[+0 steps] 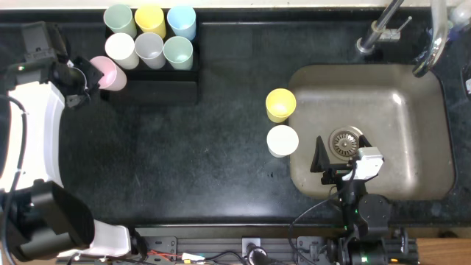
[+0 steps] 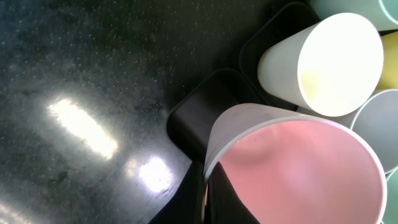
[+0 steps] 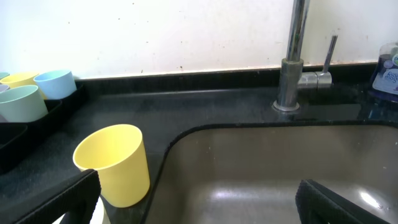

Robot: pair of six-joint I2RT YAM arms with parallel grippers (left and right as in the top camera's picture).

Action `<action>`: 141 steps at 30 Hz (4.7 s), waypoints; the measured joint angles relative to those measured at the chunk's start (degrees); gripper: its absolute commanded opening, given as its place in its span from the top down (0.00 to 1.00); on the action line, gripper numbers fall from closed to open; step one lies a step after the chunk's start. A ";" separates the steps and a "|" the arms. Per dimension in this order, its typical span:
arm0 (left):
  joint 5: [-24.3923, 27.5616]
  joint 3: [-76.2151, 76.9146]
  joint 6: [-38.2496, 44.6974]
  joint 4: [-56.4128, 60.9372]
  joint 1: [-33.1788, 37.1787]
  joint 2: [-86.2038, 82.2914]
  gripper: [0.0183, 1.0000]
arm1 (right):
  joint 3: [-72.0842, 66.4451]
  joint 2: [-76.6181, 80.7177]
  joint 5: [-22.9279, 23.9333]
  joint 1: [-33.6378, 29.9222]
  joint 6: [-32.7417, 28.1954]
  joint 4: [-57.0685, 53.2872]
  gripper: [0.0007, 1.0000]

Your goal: Store Cups

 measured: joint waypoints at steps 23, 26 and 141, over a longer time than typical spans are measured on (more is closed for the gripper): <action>0.35 0.00 -0.17 0.26 0.02 6.84 0.98 | 0.00 -0.02 0.02 0.00 0.00 0.02 0.00; 0.20 0.00 -0.15 0.28 0.02 7.39 0.98 | 0.00 -0.02 0.02 0.00 0.00 0.00 0.00; 6.23 3.63 -0.07 18.47 -52.72 15.91 0.98 | 0.00 -0.02 0.02 0.00 0.02 0.02 0.00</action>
